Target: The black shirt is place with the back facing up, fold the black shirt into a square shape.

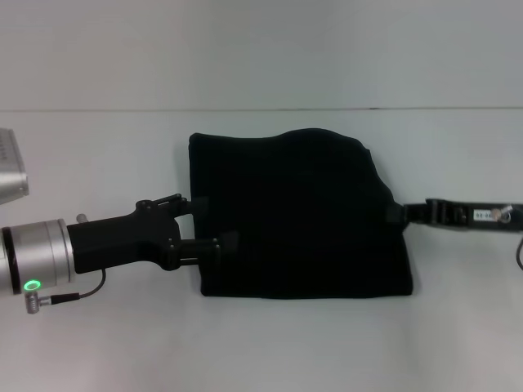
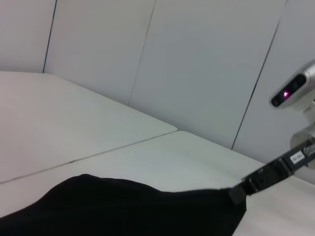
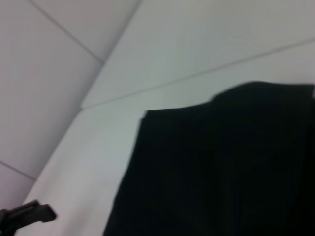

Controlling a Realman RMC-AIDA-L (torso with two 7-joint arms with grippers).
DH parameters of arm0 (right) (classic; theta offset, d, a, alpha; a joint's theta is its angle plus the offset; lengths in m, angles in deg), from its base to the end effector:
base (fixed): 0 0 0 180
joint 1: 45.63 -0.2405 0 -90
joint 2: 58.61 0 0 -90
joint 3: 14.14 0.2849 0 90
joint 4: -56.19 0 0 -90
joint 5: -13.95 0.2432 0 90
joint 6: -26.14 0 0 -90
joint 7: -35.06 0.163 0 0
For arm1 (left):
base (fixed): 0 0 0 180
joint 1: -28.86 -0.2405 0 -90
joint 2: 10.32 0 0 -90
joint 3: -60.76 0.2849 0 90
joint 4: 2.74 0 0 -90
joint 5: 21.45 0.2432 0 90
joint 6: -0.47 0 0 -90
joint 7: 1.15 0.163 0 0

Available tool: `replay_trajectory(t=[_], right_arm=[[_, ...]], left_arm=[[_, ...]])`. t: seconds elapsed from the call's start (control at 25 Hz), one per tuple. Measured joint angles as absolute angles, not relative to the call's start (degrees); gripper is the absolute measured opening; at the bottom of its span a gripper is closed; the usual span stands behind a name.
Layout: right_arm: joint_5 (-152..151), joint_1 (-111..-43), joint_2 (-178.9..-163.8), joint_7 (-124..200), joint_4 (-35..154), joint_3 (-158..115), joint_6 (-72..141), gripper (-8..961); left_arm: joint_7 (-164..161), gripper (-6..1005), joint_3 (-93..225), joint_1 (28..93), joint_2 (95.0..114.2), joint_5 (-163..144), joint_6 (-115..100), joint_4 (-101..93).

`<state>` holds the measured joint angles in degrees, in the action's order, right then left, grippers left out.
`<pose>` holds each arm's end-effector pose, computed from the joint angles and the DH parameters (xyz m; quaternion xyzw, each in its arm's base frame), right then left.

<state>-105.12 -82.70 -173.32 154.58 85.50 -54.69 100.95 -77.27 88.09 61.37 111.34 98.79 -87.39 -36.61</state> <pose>0.3114 0.4259 -0.0290 -0.8066 0.5395 0.2067 0.1251 -0.3005 0.3783 -0.0431 -0.9171 -0.2438 -0.2724 0.1589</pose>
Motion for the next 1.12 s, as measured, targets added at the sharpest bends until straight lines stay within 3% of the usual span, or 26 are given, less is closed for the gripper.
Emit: replay_trajectory(t=[0.76,1.12], right_arm=[[-106.77,-80.00,-172.61,153.04,85.70,-51.81,99.77,170],[-106.70,-80.27,-167.61,154.11,86.70,-44.46,102.59,389]], left_arm=[[-90.27,879,88.10,64.79,111.49,94.74,-76.38,-36.47],[-105.54,867,88.56,68.59,110.71,94.56,-61.45,-33.33]])
